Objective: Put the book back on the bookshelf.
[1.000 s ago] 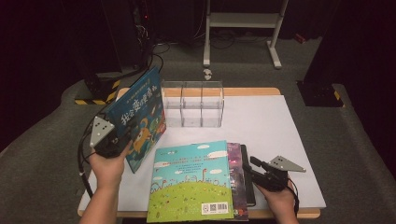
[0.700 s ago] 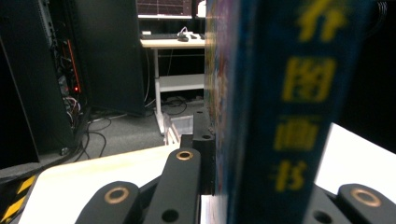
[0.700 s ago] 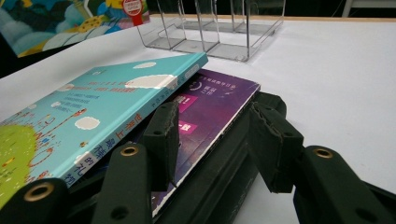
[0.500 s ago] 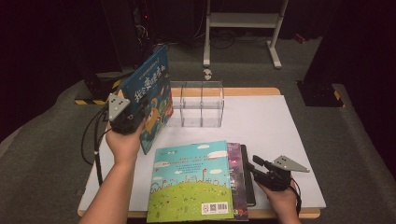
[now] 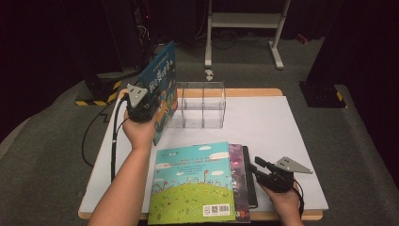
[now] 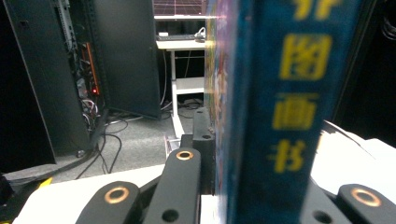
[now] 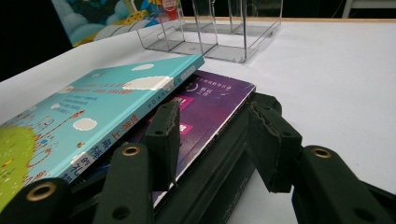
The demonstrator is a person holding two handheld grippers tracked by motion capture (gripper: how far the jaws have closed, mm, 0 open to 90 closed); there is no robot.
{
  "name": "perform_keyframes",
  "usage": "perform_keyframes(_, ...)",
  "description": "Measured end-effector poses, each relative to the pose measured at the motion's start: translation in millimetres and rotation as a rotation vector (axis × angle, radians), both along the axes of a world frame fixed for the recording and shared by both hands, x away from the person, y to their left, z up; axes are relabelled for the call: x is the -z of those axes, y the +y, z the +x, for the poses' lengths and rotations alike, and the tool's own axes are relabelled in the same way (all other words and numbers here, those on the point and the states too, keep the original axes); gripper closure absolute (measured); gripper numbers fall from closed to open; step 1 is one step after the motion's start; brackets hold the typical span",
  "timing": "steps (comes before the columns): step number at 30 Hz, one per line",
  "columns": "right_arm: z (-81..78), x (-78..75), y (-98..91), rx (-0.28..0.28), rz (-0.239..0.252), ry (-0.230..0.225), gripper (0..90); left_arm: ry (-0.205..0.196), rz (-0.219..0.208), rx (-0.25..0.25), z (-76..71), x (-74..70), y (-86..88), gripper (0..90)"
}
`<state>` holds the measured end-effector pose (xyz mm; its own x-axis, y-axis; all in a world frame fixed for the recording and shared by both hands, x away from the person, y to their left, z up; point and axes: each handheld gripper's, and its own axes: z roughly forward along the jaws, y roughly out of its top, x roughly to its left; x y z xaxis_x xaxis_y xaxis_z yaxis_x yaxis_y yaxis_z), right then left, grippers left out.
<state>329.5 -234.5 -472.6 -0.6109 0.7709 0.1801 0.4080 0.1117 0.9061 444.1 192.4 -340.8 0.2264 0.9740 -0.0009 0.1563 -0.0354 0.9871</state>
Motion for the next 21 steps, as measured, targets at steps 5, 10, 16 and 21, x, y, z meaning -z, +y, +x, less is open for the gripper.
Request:
perform_keyframes(5,-0.1,-0.1,-0.2,-0.002,0.005,0.001,54.5,-0.001,0.003,-0.009,11.0,5.6,-8.7,83.2)
perform_keyframes(10,0.4,-0.5,-1.3,-0.003,0.012,0.000,54.6,-0.002,0.007,-0.009,18.8,10.5,-16.3,83.2)
perform_keyframes(16,0.9,-0.6,-2.1,-0.005,0.017,0.001,54.6,-0.004,0.016,-0.027,24.9,15.4,-20.5,83.2)
perform_keyframes(21,0.7,-0.6,-1.5,-0.008,0.019,0.004,54.6,0.004,0.014,-0.042,27.7,22.7,-19.4,83.2)
